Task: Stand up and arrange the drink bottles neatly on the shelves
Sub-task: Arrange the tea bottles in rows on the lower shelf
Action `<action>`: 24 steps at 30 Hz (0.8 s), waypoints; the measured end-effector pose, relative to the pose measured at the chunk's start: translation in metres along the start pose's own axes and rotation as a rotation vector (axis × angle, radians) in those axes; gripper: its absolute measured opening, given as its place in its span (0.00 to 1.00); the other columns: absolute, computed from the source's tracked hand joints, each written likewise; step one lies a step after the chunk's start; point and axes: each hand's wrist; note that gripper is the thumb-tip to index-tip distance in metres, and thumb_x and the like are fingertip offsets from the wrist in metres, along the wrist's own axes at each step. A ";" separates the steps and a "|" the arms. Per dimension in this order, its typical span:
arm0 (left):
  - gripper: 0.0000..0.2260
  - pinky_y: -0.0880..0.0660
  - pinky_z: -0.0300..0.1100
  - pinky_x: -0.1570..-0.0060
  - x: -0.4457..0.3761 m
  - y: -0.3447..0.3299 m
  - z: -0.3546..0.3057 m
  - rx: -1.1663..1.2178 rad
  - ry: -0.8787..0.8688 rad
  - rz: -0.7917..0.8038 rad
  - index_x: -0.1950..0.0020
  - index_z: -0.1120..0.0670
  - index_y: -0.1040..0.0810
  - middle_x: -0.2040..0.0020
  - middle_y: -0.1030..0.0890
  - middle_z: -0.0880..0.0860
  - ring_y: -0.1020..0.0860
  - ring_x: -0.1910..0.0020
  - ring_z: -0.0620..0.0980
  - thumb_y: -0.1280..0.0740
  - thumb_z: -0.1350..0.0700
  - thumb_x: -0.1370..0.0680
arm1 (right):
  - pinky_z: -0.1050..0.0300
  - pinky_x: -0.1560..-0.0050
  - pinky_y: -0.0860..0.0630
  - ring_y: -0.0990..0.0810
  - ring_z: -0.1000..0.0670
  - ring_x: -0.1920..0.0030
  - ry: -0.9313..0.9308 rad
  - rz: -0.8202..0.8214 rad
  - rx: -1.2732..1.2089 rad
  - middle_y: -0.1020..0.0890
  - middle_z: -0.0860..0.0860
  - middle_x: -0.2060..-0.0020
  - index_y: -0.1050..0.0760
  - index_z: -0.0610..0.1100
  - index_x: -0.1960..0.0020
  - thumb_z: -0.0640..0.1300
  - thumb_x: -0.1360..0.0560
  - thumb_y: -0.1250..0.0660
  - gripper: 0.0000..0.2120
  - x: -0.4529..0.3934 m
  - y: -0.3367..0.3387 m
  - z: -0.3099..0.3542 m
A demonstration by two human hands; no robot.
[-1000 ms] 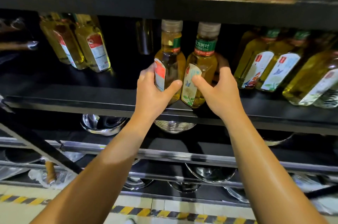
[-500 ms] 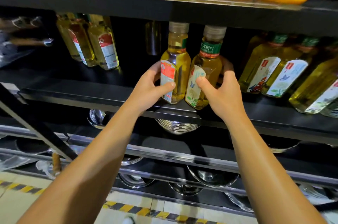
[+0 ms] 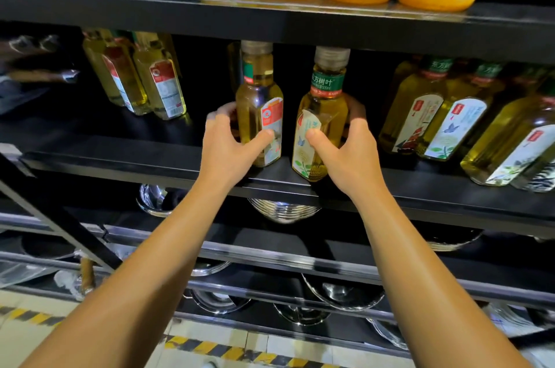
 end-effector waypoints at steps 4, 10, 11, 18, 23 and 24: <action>0.27 0.25 0.35 0.51 0.003 0.007 0.002 0.162 0.032 -0.013 0.31 0.52 0.30 0.50 0.23 0.47 0.23 0.51 0.45 0.28 0.46 0.28 | 0.62 0.53 0.25 0.24 0.52 0.45 -0.013 0.003 -0.006 0.24 0.51 0.47 0.32 0.45 0.44 0.52 0.25 0.29 0.18 0.001 0.000 0.002; 0.21 0.25 0.51 0.36 -0.009 0.007 -0.004 0.323 0.044 0.285 0.31 0.49 0.28 0.40 0.19 0.47 0.22 0.39 0.45 0.31 0.54 0.24 | 0.62 0.54 0.25 0.24 0.53 0.45 -0.022 0.023 0.010 0.24 0.51 0.47 0.32 0.44 0.42 0.52 0.25 0.29 0.18 0.000 0.001 0.004; 0.20 0.26 0.51 0.36 -0.009 0.006 -0.004 0.288 0.037 0.272 0.31 0.49 0.28 0.40 0.19 0.46 0.22 0.40 0.44 0.30 0.55 0.23 | 0.60 0.52 0.23 0.23 0.52 0.45 -0.024 0.026 0.015 0.24 0.50 0.46 0.31 0.44 0.41 0.52 0.25 0.29 0.19 0.001 0.001 0.004; 0.26 0.31 0.40 0.40 -0.002 -0.005 -0.008 0.121 0.014 0.131 0.31 0.47 0.31 0.36 0.25 0.49 0.27 0.39 0.44 0.26 0.52 0.26 | 0.60 0.53 0.23 0.23 0.52 0.47 -0.010 0.029 0.033 0.23 0.49 0.47 0.31 0.44 0.42 0.53 0.25 0.29 0.19 0.000 0.001 0.003; 0.29 0.32 0.37 0.43 0.004 -0.008 -0.010 0.090 0.029 0.063 0.29 0.50 0.32 0.36 0.28 0.49 0.28 0.41 0.43 0.26 0.50 0.27 | 0.63 0.56 0.25 0.23 0.53 0.48 -0.008 0.027 0.030 0.23 0.50 0.48 0.31 0.45 0.43 0.52 0.25 0.29 0.18 0.001 0.002 0.005; 0.29 0.32 0.37 0.44 0.005 -0.008 -0.010 0.087 0.029 0.061 0.29 0.50 0.32 0.36 0.28 0.49 0.28 0.41 0.43 0.26 0.50 0.28 | 0.63 0.56 0.25 0.23 0.52 0.48 -0.009 0.027 0.029 0.23 0.50 0.48 0.31 0.45 0.43 0.52 0.25 0.29 0.17 0.001 0.002 0.005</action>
Point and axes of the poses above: each hand's wrist, its own x-axis away from the middle knuckle, its own y-axis out of the back of the hand, z = x × y
